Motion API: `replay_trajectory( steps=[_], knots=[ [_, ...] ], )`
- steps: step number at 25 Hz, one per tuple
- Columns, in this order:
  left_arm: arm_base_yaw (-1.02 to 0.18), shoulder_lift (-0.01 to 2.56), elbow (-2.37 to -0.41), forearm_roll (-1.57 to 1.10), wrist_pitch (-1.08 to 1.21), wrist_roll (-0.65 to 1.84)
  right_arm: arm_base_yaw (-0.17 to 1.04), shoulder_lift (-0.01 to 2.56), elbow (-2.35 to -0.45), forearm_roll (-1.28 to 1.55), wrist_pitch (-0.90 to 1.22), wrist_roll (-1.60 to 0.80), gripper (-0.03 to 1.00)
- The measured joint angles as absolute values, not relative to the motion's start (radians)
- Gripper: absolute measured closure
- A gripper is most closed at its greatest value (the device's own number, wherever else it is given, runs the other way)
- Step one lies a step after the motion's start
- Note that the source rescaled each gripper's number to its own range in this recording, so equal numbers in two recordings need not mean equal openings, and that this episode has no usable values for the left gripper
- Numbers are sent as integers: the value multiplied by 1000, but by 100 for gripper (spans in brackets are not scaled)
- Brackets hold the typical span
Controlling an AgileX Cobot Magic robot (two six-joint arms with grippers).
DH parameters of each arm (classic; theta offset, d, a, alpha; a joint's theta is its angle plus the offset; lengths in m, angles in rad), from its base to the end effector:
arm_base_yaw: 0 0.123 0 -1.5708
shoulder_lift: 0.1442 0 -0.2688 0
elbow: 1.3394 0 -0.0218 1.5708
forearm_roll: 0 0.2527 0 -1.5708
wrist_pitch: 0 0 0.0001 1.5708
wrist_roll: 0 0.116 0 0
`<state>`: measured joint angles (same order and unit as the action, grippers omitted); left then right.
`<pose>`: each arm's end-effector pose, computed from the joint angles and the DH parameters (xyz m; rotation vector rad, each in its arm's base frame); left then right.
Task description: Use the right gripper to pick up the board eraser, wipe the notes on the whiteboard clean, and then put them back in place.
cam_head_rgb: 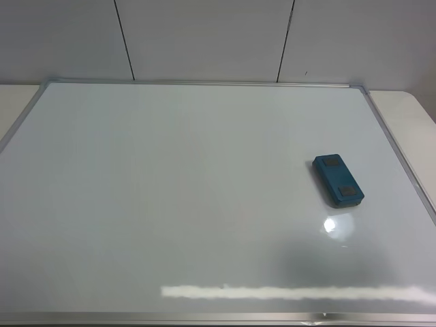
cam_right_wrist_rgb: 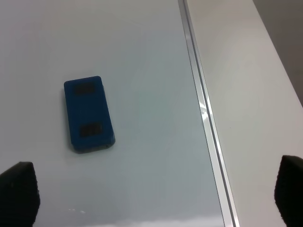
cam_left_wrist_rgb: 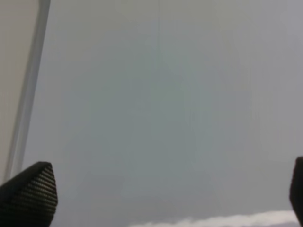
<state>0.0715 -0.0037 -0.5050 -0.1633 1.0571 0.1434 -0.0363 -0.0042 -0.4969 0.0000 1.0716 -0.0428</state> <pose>0.0349 -0.0140 0.2699 0.0807 2.0202 -0.0590 0.0346 -0.0013 0.2649 -0.0067 2.0544 -0.0491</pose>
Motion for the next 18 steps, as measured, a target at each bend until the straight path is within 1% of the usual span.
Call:
replay_trajectory(
  steps=[18],
  knots=[
    [72, -4, -505, -163, 1057, 143, -36, -4, -497, 0, 1072, -43, -3]
  ],
)
